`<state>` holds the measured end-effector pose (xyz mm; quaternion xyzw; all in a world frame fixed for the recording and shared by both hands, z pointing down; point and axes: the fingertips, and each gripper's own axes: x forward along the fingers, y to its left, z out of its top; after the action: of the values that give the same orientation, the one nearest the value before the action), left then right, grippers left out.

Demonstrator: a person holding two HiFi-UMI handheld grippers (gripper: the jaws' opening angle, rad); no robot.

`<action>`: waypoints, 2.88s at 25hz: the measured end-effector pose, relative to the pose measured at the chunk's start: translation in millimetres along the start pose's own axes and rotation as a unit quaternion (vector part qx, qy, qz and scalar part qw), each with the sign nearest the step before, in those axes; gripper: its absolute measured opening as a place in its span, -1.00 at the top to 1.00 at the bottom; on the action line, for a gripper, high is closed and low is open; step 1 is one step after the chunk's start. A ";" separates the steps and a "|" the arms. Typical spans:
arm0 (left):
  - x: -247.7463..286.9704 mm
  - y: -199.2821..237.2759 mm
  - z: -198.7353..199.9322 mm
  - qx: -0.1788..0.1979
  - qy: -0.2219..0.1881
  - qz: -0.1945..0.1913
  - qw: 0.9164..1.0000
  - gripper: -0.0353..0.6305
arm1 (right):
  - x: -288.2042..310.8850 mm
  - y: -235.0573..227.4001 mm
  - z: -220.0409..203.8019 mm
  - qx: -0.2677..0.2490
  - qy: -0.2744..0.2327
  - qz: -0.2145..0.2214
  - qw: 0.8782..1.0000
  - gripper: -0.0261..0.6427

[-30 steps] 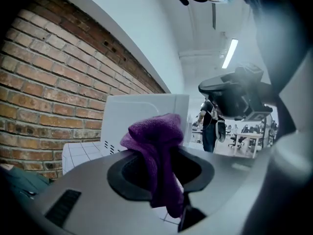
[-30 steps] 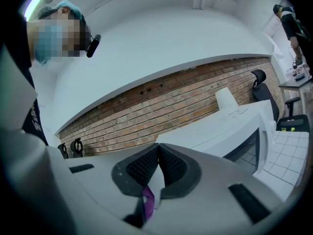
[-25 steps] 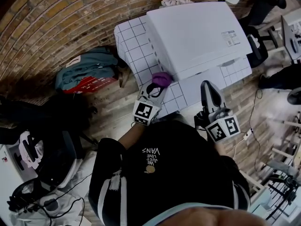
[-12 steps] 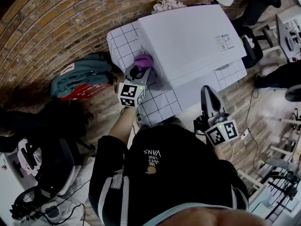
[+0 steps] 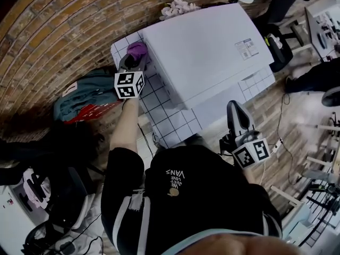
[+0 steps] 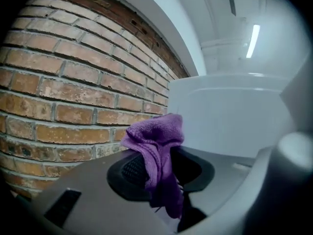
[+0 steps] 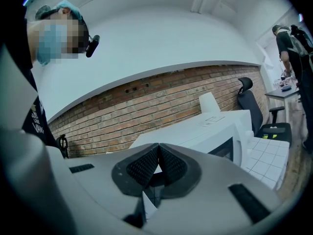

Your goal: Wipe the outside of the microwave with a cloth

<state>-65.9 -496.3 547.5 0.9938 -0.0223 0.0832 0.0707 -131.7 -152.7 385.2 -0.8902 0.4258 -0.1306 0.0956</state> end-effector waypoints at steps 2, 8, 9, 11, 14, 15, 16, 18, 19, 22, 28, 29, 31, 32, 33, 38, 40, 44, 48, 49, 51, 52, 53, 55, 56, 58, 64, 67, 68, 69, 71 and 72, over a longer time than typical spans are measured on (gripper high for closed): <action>1.6 3.4 0.9 -0.009 -0.008 0.002 1.000 0.50 | 1.8 0.4 -1.3 0.000 0.003 0.003 1.000 0.92; -28.2 -18.2 -7.0 -0.021 -0.028 -0.014 0.999 0.50 | 10.5 10.9 -1.0 0.000 0.006 0.024 1.000 0.93; -36.9 -26.8 -10.1 -0.017 -0.028 -0.021 0.999 0.50 | 12.1 13.8 -1.7 0.000 0.006 0.028 1.000 0.92; -56.2 -47.7 -17.9 -0.003 -0.025 -0.039 0.999 0.50 | 14.7 20.0 -3.7 0.000 0.008 0.038 0.999 0.93; -87.4 -81.2 -32.6 0.002 -0.020 -0.065 0.998 0.50 | 16.6 31.2 -8.1 0.000 0.011 0.053 0.999 0.93; -97.4 -92.4 -38.2 -0.001 -0.016 -0.073 0.997 0.50 | 16.7 35.2 -9.6 0.000 0.011 0.057 0.998 0.92; -107.0 -103.8 -43.9 -0.002 -0.011 -0.081 0.997 0.50 | 16.7 39.2 -10.9 0.001 0.012 0.060 0.998 0.93; -125.2 -126.7 -54.0 -0.007 -0.003 -0.097 0.995 0.50 | 16.2 47.7 -13.3 0.000 0.014 0.068 0.998 0.92; -133.7 -137.3 -58.5 -0.012 -0.001 -0.105 0.994 0.50 | 16.0 52.1 -14.7 -0.001 0.015 0.072 0.997 0.92; -154.7 -163.3 -71.7 -0.031 0.004 -0.122 0.992 0.50 | 14.8 64.0 -19.6 -0.002 0.017 0.081 0.997 0.92; -174.1 -200.0 -97.9 -0.042 0.019 -0.151 0.987 0.50 | 6.9 78.3 -30.0 -0.007 0.025 0.085 0.996 0.92; -173.2 -203.0 -101.5 -0.045 0.020 -0.153 0.987 0.50 | 5.5 79.2 -31.9 -0.008 0.028 0.084 0.996 0.93; -168.0 -204.8 -105.8 -0.051 0.020 -0.150 0.987 0.50 | 2.8 79.4 -34.4 -0.009 0.031 0.080 0.996 0.93; -164.0 -204.4 -106.3 -0.054 0.019 -0.147 0.987 0.50 | 1.7 78.8 -34.8 -0.009 0.032 0.078 0.996 0.93; -159.6 -203.6 -105.9 -0.057 0.017 -0.145 0.988 0.50 | 0.8 77.8 -34.7 -0.010 0.032 0.076 0.997 0.93; -142.1 -193.4 -101.3 -0.054 0.006 -0.137 0.989 0.50 | 1.2 69.9 -31.4 -0.010 0.032 0.069 0.997 0.93; -138.6 -188.3 -101.2 -0.046 0.006 -0.137 0.989 0.50 | 2.2 65.7 -30.2 -0.009 0.032 0.067 0.997 0.92; -121.4 -164.3 -97.5 -0.053 0.003 -0.110 0.993 0.50 | 6.0 57.7 -28.1 -0.007 0.034 0.067 0.997 0.93; -90.1 -124.7 -91.4 -0.050 -0.001 -0.077 0.996 0.50 | 9.9 47.9 -25.6 -0.005 0.034 0.060 0.998 0.93; -81.0 -112.6 -89.9 -0.050 -0.002 -0.068 0.996 0.50 | 10.7 45.1 -25.1 -0.005 0.035 0.057 0.998 0.92; -61.9 -87.6 -84.7 -0.046 -0.003 -0.052 0.998 0.50 | 12.1 39.5 -24.4 -0.005 0.037 0.052 0.998 0.93; -52.6 -75.1 -81.3 -0.042 -0.002 -0.043 0.998 0.50 | 12.4 36.4 -24.3 -0.004 0.038 0.049 0.998 0.93; -43.7 -62.9 -78.0 -0.040 -0.002 -0.033 0.999 0.50 | 12.3 33.0 -24.3 -0.003 0.038 0.046 0.998 0.93; -26.3 -39.5 -71.6 -0.042 -0.004 -0.014 0.999 0.50 | 11.3 25.9 -24.9 0.000 0.040 0.039 0.998 0.93; -18.0 -28.8 -68.7 -0.044 -0.004 -0.005 0.999 0.50 | 10.6 22.8 -25.6 0.002 0.041 0.035 0.999 0.92; -4.5 -9.8 -64.4 -0.047 -0.002 0.011 0.999 0.50 | 9.6 17.6 -27.3 0.005 0.043 0.028 0.999 0.93; 16.4 17.0 -55.4 -0.047 0.005 0.040 0.998 0.50 | 8.0 3.8 -25.0 0.009 0.044 0.019 0.999 0.93; 14.5 18.8 -55.4 -0.045 0.007 0.045 0.998 0.50 | 9.3 2.9 -22.6 0.010 0.041 0.021 0.999 0.92; 11.2 18.6 -54.7 -0.047 0.007 0.046 0.998 0.50 | 9.9 3.4 -21.3 0.009 0.039 0.023 0.999 0.92; 6.7 17.7 -52.6 -0.047 0.004 0.047 0.998 0.50 | 10.5 4.1 -19.9 0.009 0.036 0.025 0.999 0.92; -7.1 10.9 -45.3 -0.042 -0.002 0.039 0.998 0.50 | 10.3 6.9 -17.3 0.010 0.027 0.028 0.999 0.93; -16.4 4.8 -41.4 -0.034 -0.005 0.030 0.999 0.50 | 9.4 9.0 -16.8 0.012 0.022 0.028 0.999 0.92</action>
<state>-89.0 -494.5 585.7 0.9900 -0.0554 0.0798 0.1021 -137.9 -166.6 400.1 -0.8737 0.4507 -0.1526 0.1007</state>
